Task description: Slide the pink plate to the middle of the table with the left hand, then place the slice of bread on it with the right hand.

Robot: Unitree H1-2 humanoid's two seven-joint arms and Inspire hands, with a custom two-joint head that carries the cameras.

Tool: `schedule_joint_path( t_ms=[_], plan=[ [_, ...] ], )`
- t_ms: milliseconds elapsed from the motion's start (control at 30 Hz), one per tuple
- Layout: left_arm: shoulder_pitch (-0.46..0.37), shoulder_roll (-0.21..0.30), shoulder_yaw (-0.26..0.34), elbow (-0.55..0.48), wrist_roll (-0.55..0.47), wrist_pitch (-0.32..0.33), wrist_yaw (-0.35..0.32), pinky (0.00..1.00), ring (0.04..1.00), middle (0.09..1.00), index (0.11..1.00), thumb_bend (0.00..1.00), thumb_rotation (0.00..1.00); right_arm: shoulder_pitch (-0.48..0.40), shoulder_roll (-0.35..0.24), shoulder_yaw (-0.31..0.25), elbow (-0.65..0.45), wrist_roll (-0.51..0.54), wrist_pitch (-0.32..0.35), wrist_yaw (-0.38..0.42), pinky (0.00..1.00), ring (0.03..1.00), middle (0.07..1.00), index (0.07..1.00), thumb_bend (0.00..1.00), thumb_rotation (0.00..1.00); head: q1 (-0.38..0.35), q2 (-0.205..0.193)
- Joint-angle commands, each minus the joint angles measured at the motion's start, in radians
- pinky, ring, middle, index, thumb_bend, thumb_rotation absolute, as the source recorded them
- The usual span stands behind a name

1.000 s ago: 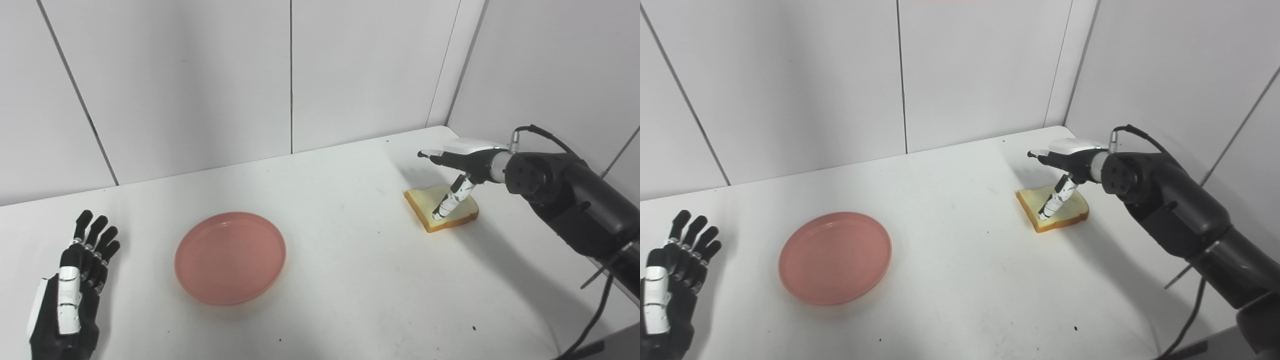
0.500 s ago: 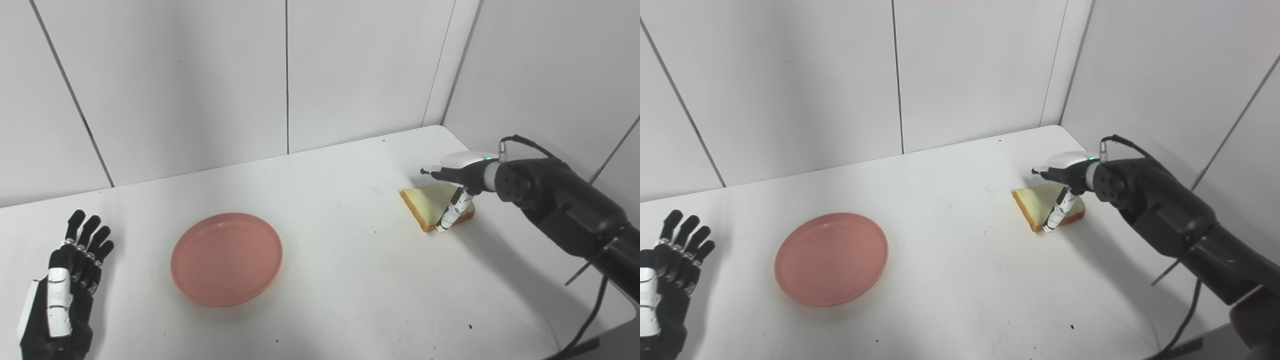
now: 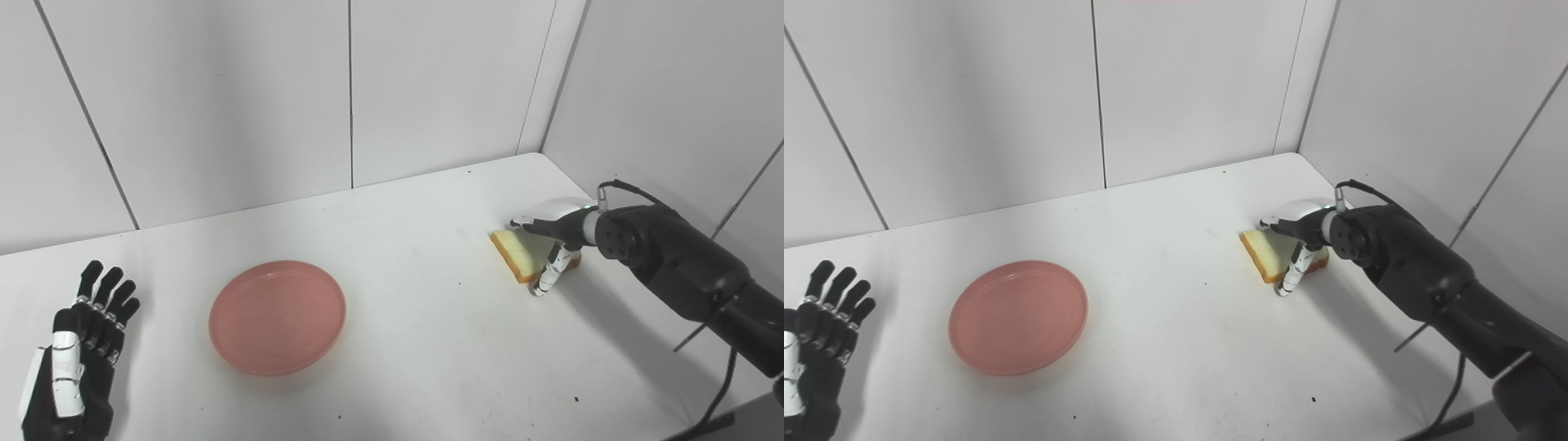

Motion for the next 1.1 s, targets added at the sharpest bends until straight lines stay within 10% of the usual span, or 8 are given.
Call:
schedule_joint_path(
  t_ms=[0,533,833,900,1067],
  plan=[
    [-0.014,0.005,0.005,-0.045,-0.003,-0.001,0.002,0.95,0.945,0.965,0.960,0.66,1.00,-0.050,-0.018,-0.014,0.011,-0.021,-0.049,-0.049,0.93,1.000,1.000,1.000,1.00,0.39,0.001,0.001],
    [-0.002,0.012,0.010,-0.075,-0.009,0.020,-0.001,0.95,0.946,0.965,0.961,0.67,1.00,-0.128,0.018,0.026,0.156,-0.100,-0.108,-0.096,0.98,1.000,1.000,1.000,1.00,0.37,0.004,0.017],
    [-0.001,0.009,0.017,-0.091,-0.011,0.054,0.013,0.93,0.933,0.952,0.955,0.67,1.00,-0.152,0.062,-0.003,0.175,-0.021,-0.035,-0.018,0.79,0.923,0.976,0.986,1.00,0.19,0.007,0.024],
    [-0.002,0.011,0.019,-0.094,-0.012,0.057,0.011,0.93,0.932,0.951,0.955,0.67,1.00,-0.156,0.062,0.010,0.172,-0.036,-0.046,-0.019,0.60,0.785,0.874,0.961,0.98,0.16,0.007,0.027],
    [-0.002,0.014,0.024,-0.106,-0.020,0.074,0.008,0.92,0.935,0.952,0.956,0.67,1.00,-0.148,0.068,-0.003,0.166,-0.024,-0.051,-0.039,0.51,0.552,0.576,0.607,0.65,0.01,0.007,0.029]
  ],
)
